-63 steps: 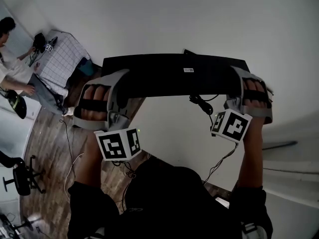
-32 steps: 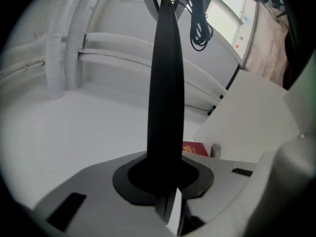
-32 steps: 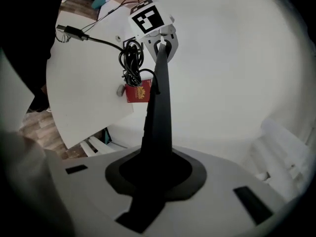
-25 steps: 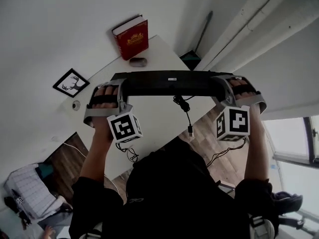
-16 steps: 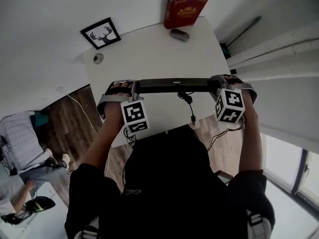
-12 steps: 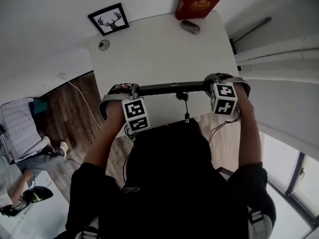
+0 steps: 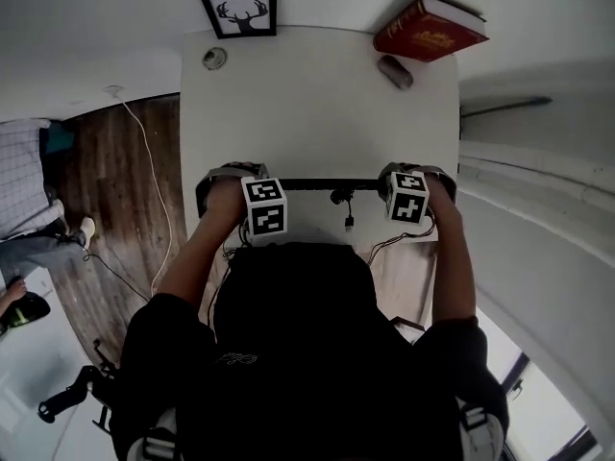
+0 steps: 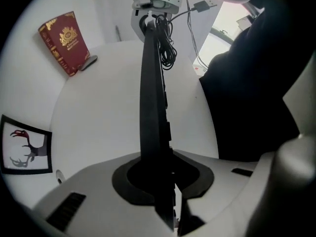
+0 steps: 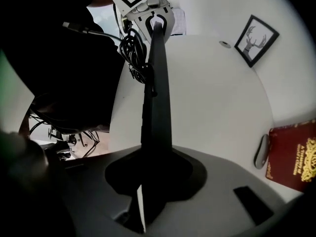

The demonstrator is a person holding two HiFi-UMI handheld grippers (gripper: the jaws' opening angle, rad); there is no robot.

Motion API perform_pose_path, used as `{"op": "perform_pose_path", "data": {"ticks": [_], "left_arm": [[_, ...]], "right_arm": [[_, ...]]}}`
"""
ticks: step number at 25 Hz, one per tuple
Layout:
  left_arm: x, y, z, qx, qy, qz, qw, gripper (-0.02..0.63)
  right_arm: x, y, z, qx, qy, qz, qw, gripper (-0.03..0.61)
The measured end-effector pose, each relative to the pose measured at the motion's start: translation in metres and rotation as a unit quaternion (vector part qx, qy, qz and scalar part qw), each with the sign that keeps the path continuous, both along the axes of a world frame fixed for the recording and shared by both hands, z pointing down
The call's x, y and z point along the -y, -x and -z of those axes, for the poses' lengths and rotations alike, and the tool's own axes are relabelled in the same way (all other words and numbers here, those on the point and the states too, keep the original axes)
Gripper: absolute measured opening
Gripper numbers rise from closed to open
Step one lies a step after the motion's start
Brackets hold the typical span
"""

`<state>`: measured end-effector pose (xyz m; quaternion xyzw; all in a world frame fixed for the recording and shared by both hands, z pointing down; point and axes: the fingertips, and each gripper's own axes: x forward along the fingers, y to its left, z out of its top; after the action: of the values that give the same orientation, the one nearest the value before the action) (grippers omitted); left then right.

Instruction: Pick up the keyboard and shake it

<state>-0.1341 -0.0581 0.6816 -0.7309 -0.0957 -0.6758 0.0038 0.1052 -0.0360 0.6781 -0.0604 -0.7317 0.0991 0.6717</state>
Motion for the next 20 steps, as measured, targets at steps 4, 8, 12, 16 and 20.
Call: {"op": "perform_pose_path", "data": {"ticks": [4, 8, 12, 16, 20], "left_arm": [[0.011, -0.003, -0.003, 0.018, 0.041, 0.006, 0.9990, 0.078], [0.024, -0.002, -0.009, 0.027, 0.079, 0.025, 0.9962, 0.083], [0.028, -0.003, -0.011, 0.031, 0.087, 0.007, 0.9957, 0.112], [0.046, -0.006, -0.011, 0.032, 0.028, 0.012, 0.9991, 0.249], [0.056, -0.015, 0.004, 0.057, -0.097, -0.042, 0.9927, 0.318]], "right_arm": [[0.013, -0.003, -0.014, 0.002, 0.024, 0.014, 1.000, 0.087], [0.031, -0.001, -0.019, 0.014, 0.040, 0.027, 0.999, 0.087], [0.032, 0.002, -0.023, 0.032, 0.060, 0.034, 0.997, 0.101], [0.032, 0.000, -0.022, 0.042, 0.075, 0.045, 0.995, 0.104], [0.033, 0.000, -0.021, 0.053, 0.079, 0.047, 0.994, 0.107]]}}
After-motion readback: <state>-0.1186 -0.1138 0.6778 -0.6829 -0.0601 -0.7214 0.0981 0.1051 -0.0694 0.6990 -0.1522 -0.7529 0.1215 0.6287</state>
